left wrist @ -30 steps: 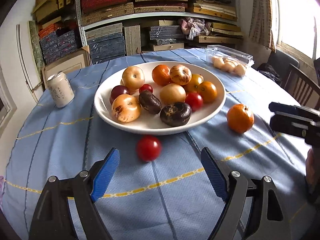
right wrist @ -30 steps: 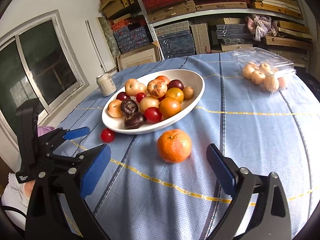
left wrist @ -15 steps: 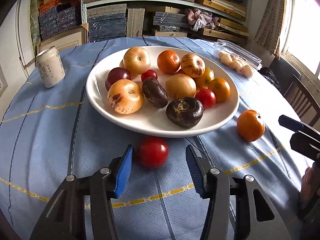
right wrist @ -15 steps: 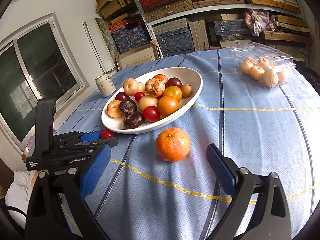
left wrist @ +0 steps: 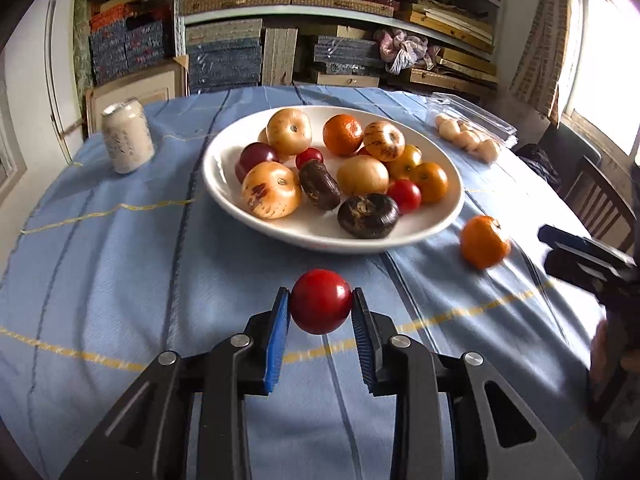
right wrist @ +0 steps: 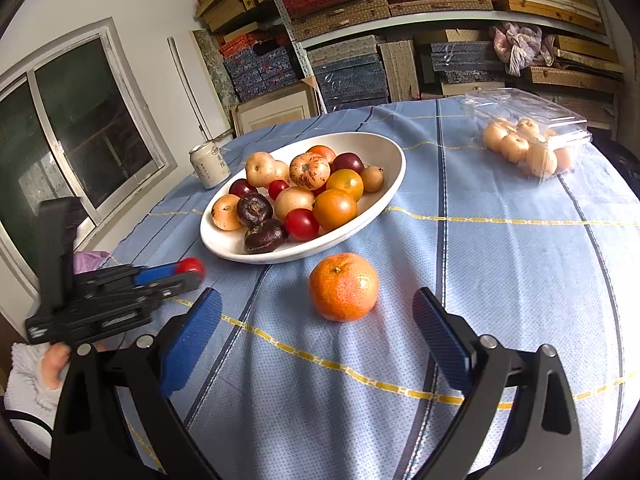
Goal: Organize fruits
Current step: 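Close left gripper on the last red tomato while right gripper closes on the orange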
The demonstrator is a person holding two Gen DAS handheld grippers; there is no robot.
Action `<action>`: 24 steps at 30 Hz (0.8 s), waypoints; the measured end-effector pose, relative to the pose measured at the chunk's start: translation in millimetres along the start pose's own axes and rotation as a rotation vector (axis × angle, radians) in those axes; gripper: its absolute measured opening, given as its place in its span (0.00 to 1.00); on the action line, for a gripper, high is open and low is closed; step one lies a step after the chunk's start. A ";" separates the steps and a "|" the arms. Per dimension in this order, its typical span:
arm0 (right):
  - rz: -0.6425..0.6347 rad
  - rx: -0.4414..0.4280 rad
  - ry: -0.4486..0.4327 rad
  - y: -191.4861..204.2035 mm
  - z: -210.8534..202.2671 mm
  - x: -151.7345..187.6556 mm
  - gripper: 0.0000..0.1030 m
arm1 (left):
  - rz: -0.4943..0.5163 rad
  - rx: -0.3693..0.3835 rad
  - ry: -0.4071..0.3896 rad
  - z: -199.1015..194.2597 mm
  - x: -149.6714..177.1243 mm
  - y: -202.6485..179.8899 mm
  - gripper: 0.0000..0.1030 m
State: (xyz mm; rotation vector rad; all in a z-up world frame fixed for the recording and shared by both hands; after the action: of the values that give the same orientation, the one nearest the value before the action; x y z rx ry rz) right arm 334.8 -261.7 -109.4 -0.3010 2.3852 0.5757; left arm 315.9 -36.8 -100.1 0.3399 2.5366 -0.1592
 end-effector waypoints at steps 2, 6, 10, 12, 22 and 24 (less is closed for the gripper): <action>-0.017 0.005 0.014 3.1 2.7 1.7 0.91 | 0.028 -0.023 -0.005 -7.0 10.1 -4.7 0.30; -0.072 0.039 0.033 11.5 9.0 5.5 0.91 | 0.059 -0.016 0.003 -6.9 22.4 -14.1 0.30; -0.094 0.096 0.040 9.4 17.6 -0.8 0.82 | 0.079 -0.001 0.005 -5.0 24.5 -21.3 0.30; -0.077 0.097 0.061 5.8 26.6 -7.2 0.75 | 0.081 0.012 0.008 -4.9 25.4 -22.1 0.30; -0.056 0.109 0.168 -1.7 60.0 -10.9 0.73 | 0.074 0.033 0.024 -1.8 27.0 -22.2 0.30; -0.036 0.096 0.186 -5.9 63.6 -10.1 0.69 | 0.073 0.038 0.032 0.2 27.5 -22.9 0.30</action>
State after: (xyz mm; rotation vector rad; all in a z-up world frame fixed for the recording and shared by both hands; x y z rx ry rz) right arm 379.3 -236.0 -148.4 -0.3679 2.5714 0.4314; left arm 287.6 -53.1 -114.6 0.4526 2.5509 -0.1748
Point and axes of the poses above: each gripper's, at about its wrist camera, not at the fingertips, and z roughly the way its jaws point, y to its left, x to its underside, the point moved 7 cm from there along z, roughly the way its jaws point, and after that the axes turned 10 degrees about y, right-handed, at the moved point
